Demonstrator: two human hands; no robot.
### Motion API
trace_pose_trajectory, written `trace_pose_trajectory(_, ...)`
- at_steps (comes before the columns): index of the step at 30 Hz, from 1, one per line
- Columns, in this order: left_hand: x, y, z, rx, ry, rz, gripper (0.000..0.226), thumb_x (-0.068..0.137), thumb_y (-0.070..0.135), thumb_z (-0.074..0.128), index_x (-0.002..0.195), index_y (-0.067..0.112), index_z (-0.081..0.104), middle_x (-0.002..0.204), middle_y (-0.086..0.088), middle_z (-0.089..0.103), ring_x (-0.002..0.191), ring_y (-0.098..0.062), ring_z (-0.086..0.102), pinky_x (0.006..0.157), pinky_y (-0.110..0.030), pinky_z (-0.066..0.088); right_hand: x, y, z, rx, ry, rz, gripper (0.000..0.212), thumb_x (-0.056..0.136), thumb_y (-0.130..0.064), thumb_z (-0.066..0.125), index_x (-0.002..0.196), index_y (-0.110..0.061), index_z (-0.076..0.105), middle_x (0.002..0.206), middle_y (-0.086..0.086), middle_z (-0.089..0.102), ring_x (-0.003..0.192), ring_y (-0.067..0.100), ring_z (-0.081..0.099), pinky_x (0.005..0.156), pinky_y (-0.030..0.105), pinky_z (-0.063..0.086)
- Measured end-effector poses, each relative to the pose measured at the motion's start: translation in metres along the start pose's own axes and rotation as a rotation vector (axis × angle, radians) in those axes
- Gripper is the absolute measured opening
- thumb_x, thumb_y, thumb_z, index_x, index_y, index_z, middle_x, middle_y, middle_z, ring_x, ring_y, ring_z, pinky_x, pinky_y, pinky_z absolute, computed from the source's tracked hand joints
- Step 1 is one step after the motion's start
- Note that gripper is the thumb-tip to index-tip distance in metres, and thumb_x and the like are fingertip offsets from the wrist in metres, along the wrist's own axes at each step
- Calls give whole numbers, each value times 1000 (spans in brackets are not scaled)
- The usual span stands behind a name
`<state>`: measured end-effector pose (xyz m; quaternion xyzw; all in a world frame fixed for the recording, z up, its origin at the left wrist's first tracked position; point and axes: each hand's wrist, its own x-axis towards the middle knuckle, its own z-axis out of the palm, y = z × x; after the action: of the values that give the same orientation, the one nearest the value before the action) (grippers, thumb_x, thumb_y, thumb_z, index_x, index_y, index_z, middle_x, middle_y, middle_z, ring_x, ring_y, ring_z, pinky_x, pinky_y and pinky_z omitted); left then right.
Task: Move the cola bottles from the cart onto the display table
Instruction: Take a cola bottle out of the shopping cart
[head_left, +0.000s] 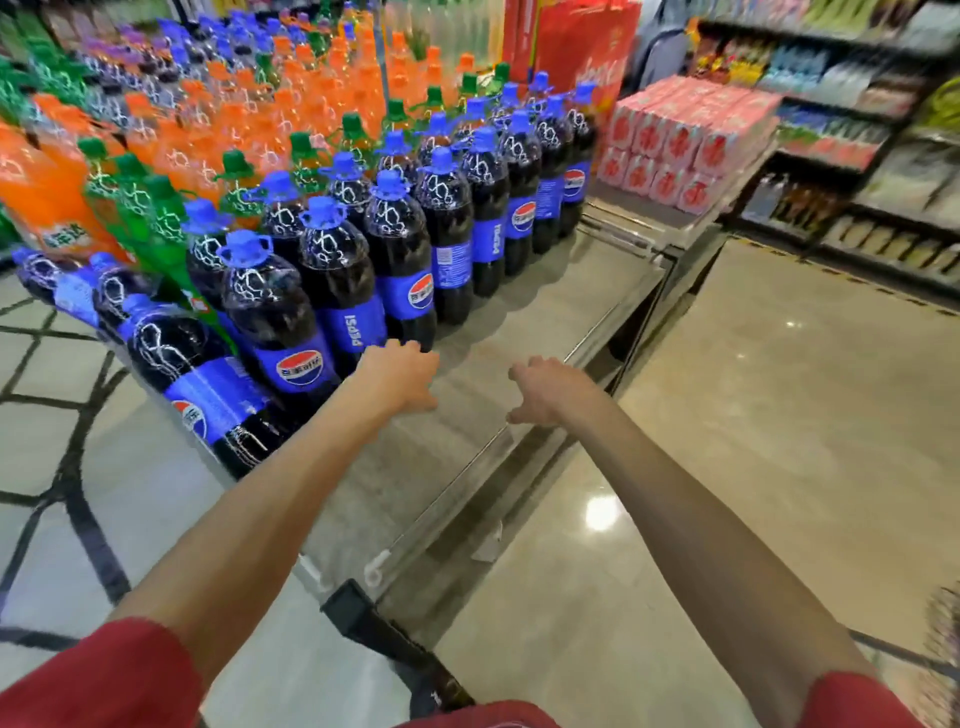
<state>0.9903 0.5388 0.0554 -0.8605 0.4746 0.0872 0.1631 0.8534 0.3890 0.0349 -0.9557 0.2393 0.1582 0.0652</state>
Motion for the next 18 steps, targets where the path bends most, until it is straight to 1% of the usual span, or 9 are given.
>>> trace_pose_trajectory(3,7,49,-18,49,5,76,65,96,45,58,151,20,35,145,-11,45,133,-34,45,102,-46,44,-36,44,8,18,15,60,65,92,-49,66,142,-12,47,139,12,52,126,36,53,98,43,49)
trace_pose_trajectory(5,6,85,-29,68,26,125,63,95,46,59,151,23,38,145,-10,47,134,-32,46,103,-43,44,-64,73,16,27,21,107,65,91,-52,66,141,-14,48,137,11,54,124,36,55,99,44,50)
trace_pose_trajectory(8,3,144,-40,66,76,215,56,93,46,59,143,23,46,141,-9,54,130,-31,53,100,-42,47,-111,120,26,56,6,186,56,94,-45,65,138,-13,48,134,14,55,121,35,56,96,45,52)
trace_pose_trajectory(12,-12,231,-53,58,101,341,51,97,45,56,140,19,46,137,-12,55,127,-35,54,97,-44,47,-177,178,39,108,9,257,65,96,-46,63,146,-11,43,142,17,48,130,37,46,103,47,47)
trace_pose_trajectory(15,-21,287,-60,129,146,428,56,97,48,55,143,19,42,138,-13,52,127,-36,52,99,-47,44,-218,215,56,126,22,338,68,96,-46,63,150,-12,39,144,16,44,132,36,43,101,45,43)
trace_pose_trajectory(18,-28,344,-65,131,150,522,57,98,48,54,145,19,41,139,-14,51,128,-36,48,102,-51,42,-261,249,78,138,13,437,69,95,-46,63,150,-13,39,145,15,43,133,36,42,103,45,41)
